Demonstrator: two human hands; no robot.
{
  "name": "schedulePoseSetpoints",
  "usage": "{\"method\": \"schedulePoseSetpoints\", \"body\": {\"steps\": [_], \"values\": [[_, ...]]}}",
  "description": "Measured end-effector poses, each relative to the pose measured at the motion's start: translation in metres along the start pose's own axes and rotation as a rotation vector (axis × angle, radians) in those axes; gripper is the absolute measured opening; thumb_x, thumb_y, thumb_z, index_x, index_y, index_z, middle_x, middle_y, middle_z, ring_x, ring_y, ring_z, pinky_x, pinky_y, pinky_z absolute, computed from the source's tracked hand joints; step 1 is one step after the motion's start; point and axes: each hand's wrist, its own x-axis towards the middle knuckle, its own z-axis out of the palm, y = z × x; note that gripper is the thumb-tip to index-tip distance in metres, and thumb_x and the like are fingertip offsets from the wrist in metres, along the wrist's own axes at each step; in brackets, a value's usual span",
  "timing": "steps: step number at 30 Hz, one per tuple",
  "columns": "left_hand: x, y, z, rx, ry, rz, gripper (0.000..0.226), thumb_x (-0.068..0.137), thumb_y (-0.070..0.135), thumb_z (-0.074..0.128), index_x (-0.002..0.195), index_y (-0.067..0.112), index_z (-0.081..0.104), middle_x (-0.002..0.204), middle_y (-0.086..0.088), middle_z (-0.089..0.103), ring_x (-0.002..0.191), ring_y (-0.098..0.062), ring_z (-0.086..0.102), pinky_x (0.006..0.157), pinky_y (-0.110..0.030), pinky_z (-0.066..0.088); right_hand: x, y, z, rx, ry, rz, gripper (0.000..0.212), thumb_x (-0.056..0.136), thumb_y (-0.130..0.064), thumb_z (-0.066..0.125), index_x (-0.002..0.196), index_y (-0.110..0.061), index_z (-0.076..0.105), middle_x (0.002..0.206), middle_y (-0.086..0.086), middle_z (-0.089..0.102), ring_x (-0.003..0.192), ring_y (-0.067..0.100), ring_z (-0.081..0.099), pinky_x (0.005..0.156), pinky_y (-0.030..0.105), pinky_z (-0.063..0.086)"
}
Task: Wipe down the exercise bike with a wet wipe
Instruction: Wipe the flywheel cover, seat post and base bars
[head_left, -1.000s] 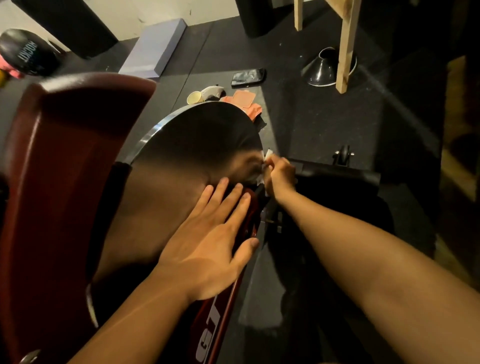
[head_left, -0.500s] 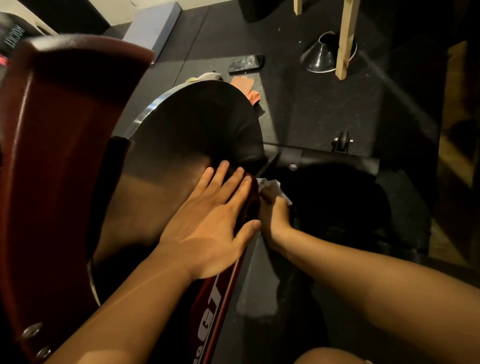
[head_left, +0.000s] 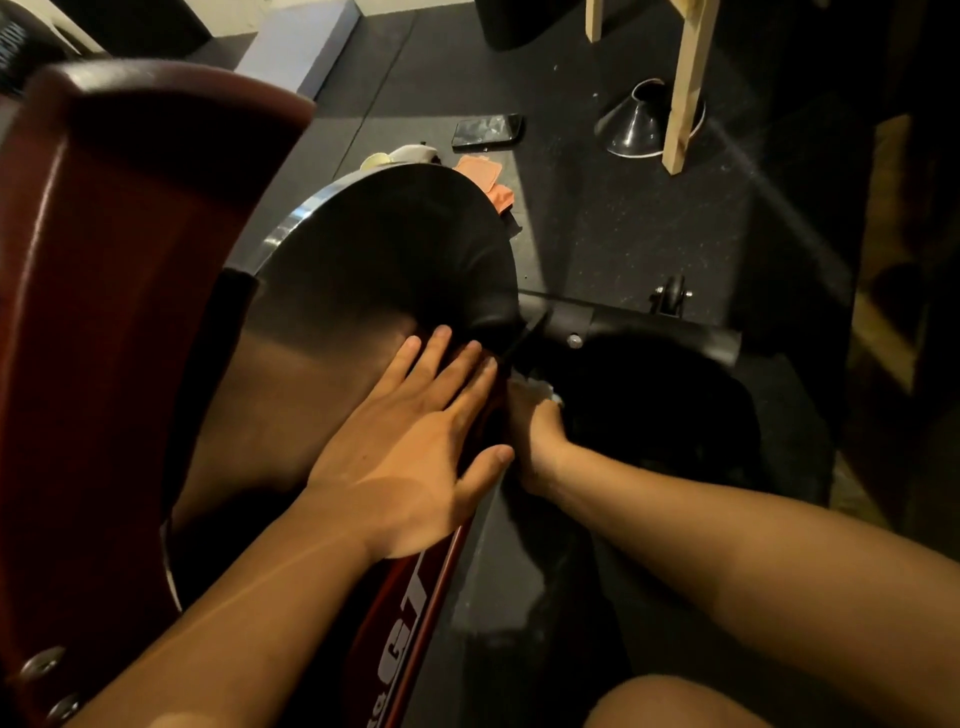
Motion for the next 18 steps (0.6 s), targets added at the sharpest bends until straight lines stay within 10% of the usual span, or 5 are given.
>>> {"method": "schedulePoseSetpoints", "body": {"steps": [3,6,11,14,18], "values": [[0.0,0.0,0.0,-0.006,0.0,0.001,0.077,0.092,0.067,0.01,0.157,0.028,-0.003,0.164,0.009,-0.011,0.146,-0.009,-0.03,0.117,-0.029,-0.023,-0.004,0.007,-0.009,0.183,-0.037,0.214,0.038,0.102,-0.023,0.039,0.133,-0.005,0.051,0.126,0.016,0.062,0.112,0.032,0.062,0.087,0.04,0.054],[0.0,-0.002,0.001,-0.007,-0.001,-0.001,0.077,0.091,0.068,0.009,0.156,0.029,-0.004,0.163,0.01,-0.012,0.145,-0.008,-0.03,0.118,-0.029,-0.022,-0.008,-0.006,-0.022,-0.085,-0.093,0.063,0.025,0.102,-0.017,0.044,0.1,-0.005,0.067,0.074,0.012,0.072,0.065,0.026,0.07,0.054,0.033,0.057],[0.0,-0.001,0.0,-0.015,-0.011,-0.007,0.076,0.092,0.067,0.008,0.156,0.029,-0.004,0.163,0.011,-0.013,0.145,-0.008,-0.031,0.118,-0.03,-0.021,0.07,-0.093,-0.094,-1.238,0.342,-0.907,0.017,0.087,-0.01,0.053,0.085,-0.006,0.07,0.089,0.015,0.067,0.082,0.03,0.062,0.065,0.035,0.047],[0.0,0.0,-0.001,-0.013,-0.016,-0.009,0.077,0.09,0.069,0.004,0.156,0.03,-0.007,0.162,0.012,-0.015,0.144,-0.006,-0.033,0.118,-0.03,-0.021,0.11,-0.074,-0.133,-1.668,0.294,-0.836,0.039,0.089,-0.009,0.041,0.119,0.009,0.058,0.126,0.03,0.056,0.116,0.044,0.055,0.098,0.049,0.045],[0.0,0.002,-0.004,-0.038,-0.025,-0.02,0.08,0.086,0.071,-0.003,0.155,0.032,-0.009,0.16,0.014,-0.019,0.141,-0.003,-0.037,0.117,-0.029,-0.023,0.118,-0.054,-0.122,-1.643,0.139,-0.838,0.069,0.076,-0.031,0.036,0.13,0.012,0.049,0.138,0.034,0.045,0.13,0.049,0.041,0.113,0.055,0.028]]}}
